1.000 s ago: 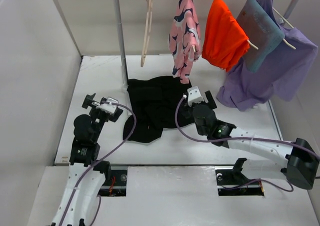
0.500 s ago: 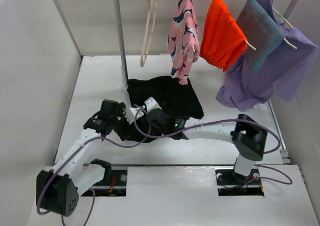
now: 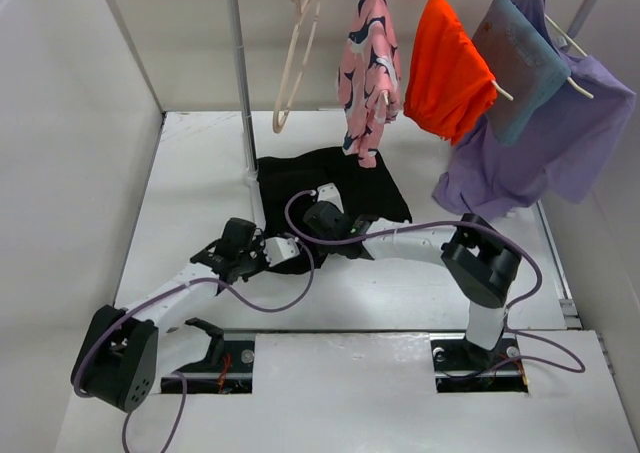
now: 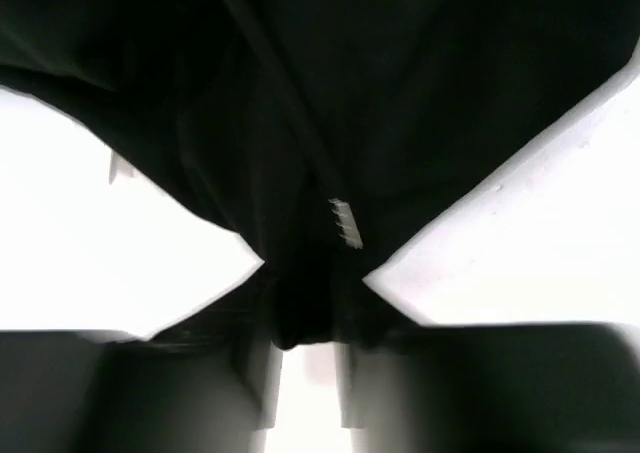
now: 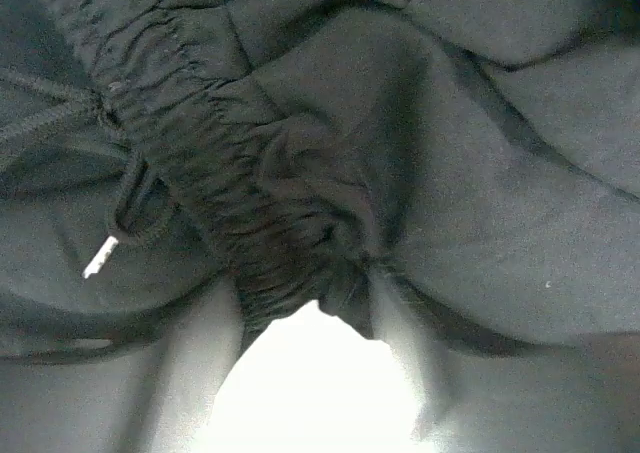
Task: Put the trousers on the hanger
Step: Flatten out the trousers at the center of the board.
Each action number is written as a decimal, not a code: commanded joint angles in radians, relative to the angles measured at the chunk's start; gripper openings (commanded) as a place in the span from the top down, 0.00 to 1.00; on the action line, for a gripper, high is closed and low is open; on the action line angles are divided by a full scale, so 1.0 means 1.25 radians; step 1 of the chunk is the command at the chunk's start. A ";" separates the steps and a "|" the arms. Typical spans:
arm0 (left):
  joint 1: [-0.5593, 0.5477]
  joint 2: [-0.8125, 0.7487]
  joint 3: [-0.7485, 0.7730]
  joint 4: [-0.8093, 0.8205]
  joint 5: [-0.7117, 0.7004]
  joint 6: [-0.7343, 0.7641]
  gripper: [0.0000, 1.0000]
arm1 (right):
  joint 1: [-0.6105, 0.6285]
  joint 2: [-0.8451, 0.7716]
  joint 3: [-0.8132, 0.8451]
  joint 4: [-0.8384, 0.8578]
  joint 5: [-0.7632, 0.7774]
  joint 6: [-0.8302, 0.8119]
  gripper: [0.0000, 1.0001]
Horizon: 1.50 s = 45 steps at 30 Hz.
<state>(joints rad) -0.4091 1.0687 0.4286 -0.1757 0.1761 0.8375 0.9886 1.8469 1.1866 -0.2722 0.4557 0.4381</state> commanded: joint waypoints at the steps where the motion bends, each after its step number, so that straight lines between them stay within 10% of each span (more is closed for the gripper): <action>1: -0.004 0.018 -0.036 0.089 -0.033 0.014 0.85 | -0.013 0.013 0.034 0.039 -0.027 0.026 0.46; 2: -0.004 0.018 -0.036 0.102 -0.055 0.001 1.00 | -0.013 0.013 0.034 0.039 -0.034 0.026 0.57; 5: 0.012 -0.004 -0.046 0.093 -0.062 0.001 1.00 | -0.020 -0.024 0.034 0.029 -0.034 0.026 1.00; 13: 0.294 -0.203 0.019 0.059 -0.234 0.062 1.00 | -0.165 -0.405 -0.063 -0.150 -0.081 0.141 1.00; 21: 0.362 -0.191 0.091 0.201 -0.434 0.107 1.00 | -0.639 -0.718 -0.204 -0.331 -0.214 0.198 1.00; 26: 0.424 -0.092 0.164 0.267 -0.457 0.136 1.00 | -0.840 -0.719 -0.173 -0.374 -0.265 0.158 1.00; 37: 0.570 0.046 0.359 0.052 -0.335 0.180 1.00 | -0.878 -0.473 0.032 -0.276 -0.286 0.030 1.00; 38: 0.570 0.032 0.326 0.052 -0.318 0.189 1.00 | -0.878 -0.448 0.040 -0.267 -0.299 0.030 0.98; 41: 0.570 -0.031 0.290 0.030 -0.251 0.205 0.59 | -0.878 -0.371 0.051 -0.280 -0.334 -0.003 0.32; 42: 0.557 -0.069 0.290 -0.003 -0.228 0.205 0.26 | -0.878 -0.363 0.051 -0.290 -0.334 -0.003 0.21; 45: 0.518 -0.130 0.320 -0.075 -0.090 0.248 0.06 | -0.878 -0.418 -0.021 -0.271 -0.334 0.015 0.00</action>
<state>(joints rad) 0.2749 0.9977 0.7883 -0.1905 -0.1276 1.0908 -0.0994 1.4147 1.1904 -0.6464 0.0631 0.4656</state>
